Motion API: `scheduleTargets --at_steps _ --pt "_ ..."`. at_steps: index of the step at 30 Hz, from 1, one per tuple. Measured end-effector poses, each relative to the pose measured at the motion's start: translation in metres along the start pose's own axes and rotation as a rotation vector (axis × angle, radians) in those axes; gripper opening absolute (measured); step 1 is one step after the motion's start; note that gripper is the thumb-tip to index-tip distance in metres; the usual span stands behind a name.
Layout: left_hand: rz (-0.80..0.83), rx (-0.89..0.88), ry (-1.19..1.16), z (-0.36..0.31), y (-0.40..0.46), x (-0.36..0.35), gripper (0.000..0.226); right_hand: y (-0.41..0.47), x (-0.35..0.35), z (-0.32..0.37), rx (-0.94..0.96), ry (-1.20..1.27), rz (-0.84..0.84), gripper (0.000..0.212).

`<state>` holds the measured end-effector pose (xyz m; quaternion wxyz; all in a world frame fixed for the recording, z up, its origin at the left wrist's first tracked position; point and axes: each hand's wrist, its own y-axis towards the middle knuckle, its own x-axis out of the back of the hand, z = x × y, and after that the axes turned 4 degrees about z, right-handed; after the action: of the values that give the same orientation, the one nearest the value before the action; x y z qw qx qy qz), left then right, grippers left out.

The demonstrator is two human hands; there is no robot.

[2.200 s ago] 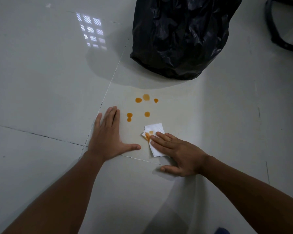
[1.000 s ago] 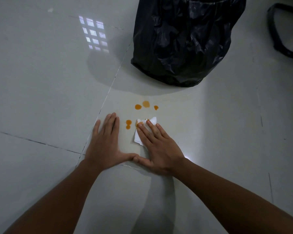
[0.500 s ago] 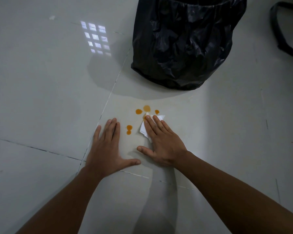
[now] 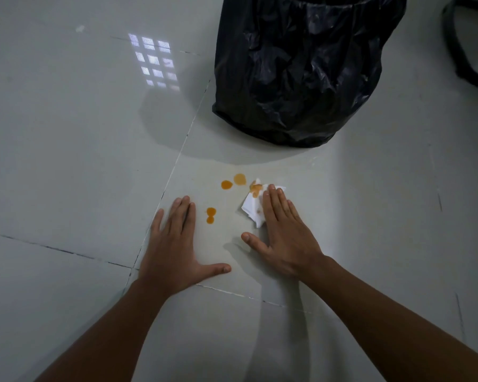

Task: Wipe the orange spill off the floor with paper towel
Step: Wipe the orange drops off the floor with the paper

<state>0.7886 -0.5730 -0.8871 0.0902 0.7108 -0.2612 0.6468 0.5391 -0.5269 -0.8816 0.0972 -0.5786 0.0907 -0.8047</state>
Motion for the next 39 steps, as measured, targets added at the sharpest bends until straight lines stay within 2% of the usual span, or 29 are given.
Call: scheduleTargets --at_steps 5,10,20,25,31,39 --pt "-0.031 0.036 -0.005 -0.003 -0.001 -0.001 0.146 0.008 0.003 -0.002 -0.014 0.079 0.043 0.103" --pt "0.004 0.061 0.017 -0.004 0.000 0.000 0.146 0.029 0.015 -0.004 0.044 0.051 0.061 0.102" --pt "-0.019 0.081 0.000 -0.003 0.001 -0.001 0.140 0.078 0.026 0.007 0.227 0.001 0.076 0.082" --pt "-0.038 0.087 -0.038 -0.002 0.001 -0.004 0.135 0.079 0.027 0.008 0.163 0.062 0.027 0.083" --pt "-0.053 0.063 -0.064 0.000 0.001 -0.006 0.132 0.085 0.015 0.022 0.168 0.060 0.068 0.086" --pt "-0.074 0.055 -0.086 0.001 0.000 -0.006 0.132 0.078 0.010 0.041 0.373 0.024 0.119 0.084"
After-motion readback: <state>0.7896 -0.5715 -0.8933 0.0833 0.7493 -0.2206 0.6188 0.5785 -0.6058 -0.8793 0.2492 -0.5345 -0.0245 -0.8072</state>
